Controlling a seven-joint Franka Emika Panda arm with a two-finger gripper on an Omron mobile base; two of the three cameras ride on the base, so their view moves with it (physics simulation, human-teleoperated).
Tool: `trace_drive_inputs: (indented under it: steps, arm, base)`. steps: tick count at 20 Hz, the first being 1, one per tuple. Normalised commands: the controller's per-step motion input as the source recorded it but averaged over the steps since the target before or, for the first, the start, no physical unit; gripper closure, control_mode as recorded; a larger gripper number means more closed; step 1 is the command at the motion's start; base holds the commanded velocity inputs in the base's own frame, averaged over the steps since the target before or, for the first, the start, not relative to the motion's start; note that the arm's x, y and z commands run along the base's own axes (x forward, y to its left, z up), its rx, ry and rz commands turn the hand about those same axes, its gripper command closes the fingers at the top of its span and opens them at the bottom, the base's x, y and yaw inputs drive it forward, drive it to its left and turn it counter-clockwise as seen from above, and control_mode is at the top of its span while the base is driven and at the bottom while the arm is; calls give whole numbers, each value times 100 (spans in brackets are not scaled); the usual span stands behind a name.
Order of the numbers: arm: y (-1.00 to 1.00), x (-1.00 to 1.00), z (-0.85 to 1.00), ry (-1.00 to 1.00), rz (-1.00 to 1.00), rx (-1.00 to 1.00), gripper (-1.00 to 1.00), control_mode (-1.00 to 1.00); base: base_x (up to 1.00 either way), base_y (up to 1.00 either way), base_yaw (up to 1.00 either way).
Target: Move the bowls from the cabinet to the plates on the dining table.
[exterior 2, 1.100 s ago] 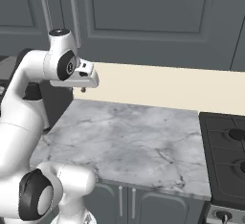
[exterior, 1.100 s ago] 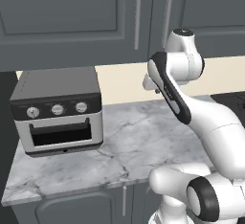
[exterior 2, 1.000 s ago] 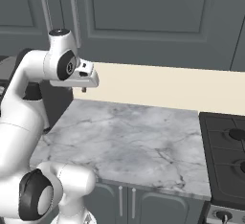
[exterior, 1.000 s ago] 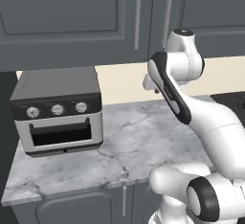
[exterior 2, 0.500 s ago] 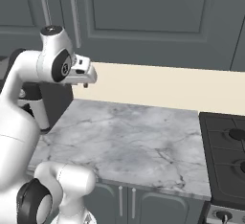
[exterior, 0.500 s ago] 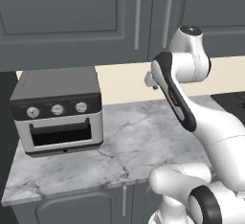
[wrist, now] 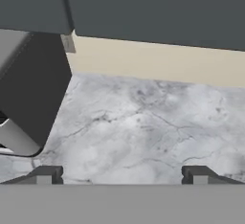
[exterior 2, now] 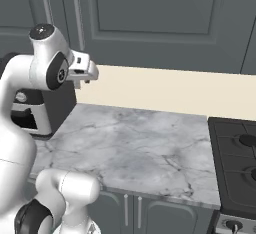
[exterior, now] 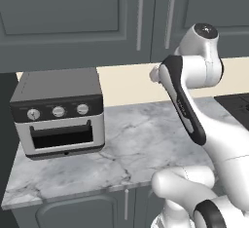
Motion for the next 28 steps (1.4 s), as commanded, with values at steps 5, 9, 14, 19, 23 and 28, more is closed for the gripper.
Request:
trace_drive_inputs:
  steps: [5, 9, 14, 19, 23, 28]
  arm:
    - [-3, -11, 34, -20, 0, 0, -100, -100]
    - [-1, -13, 36, -24, 0, 0, -100, -100]
    - [-2, -13, 37, -25, 0, 1, -100, -100]
    - [-2, -14, 37, -27, 0, 2, -100, -100]
    - [-3, -13, 34, -29, 0, 3, -100, -100]
    - [-1, -10, 30, -30, 0, 2, -100, -100]
  base:
    - [0, 0, 0]
    - [0, 0, 0]
    - [0, 0, 0]
    - [0, 0, 0]
    - [0, 0, 0]
    - [0, 0, 0]
